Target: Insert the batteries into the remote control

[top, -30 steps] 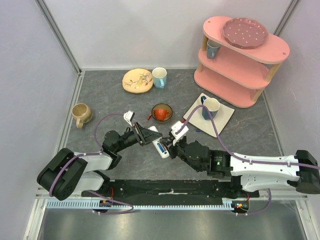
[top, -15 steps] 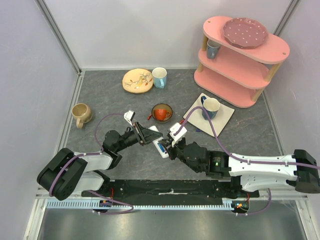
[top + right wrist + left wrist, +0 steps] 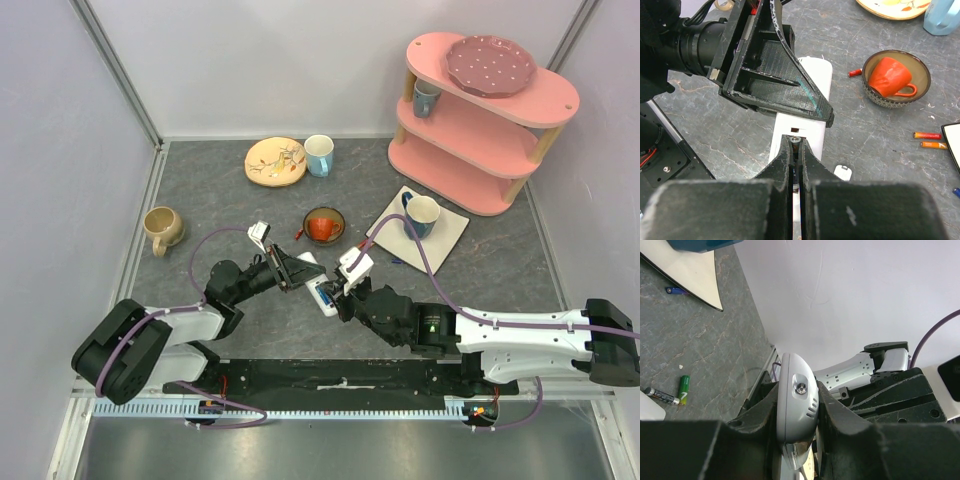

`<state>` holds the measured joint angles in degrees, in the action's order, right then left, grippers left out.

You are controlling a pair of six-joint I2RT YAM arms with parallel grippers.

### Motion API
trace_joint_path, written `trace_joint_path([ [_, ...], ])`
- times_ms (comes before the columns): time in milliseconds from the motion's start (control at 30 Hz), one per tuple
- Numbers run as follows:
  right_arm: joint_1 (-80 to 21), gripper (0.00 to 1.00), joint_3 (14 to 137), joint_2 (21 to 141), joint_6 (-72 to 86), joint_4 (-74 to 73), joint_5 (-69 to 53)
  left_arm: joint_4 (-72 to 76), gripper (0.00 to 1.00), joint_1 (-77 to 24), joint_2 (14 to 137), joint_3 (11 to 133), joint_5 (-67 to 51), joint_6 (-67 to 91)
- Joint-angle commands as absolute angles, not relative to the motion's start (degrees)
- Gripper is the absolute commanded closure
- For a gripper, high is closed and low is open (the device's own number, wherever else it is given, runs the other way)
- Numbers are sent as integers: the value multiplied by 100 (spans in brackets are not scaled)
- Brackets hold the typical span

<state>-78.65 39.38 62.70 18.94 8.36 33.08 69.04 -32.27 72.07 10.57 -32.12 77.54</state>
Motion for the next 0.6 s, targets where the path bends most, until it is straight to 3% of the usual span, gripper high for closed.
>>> trace_joint_path([
  [0, -7901, 100, 3893, 6249, 2013, 563, 3366, 7172, 98, -3252, 6970, 1266, -3164, 7787],
  [567, -7901, 100, 4570, 6917, 2645, -474, 3295, 6671, 98, -3252, 6548, 1512, -3190, 7453],
])
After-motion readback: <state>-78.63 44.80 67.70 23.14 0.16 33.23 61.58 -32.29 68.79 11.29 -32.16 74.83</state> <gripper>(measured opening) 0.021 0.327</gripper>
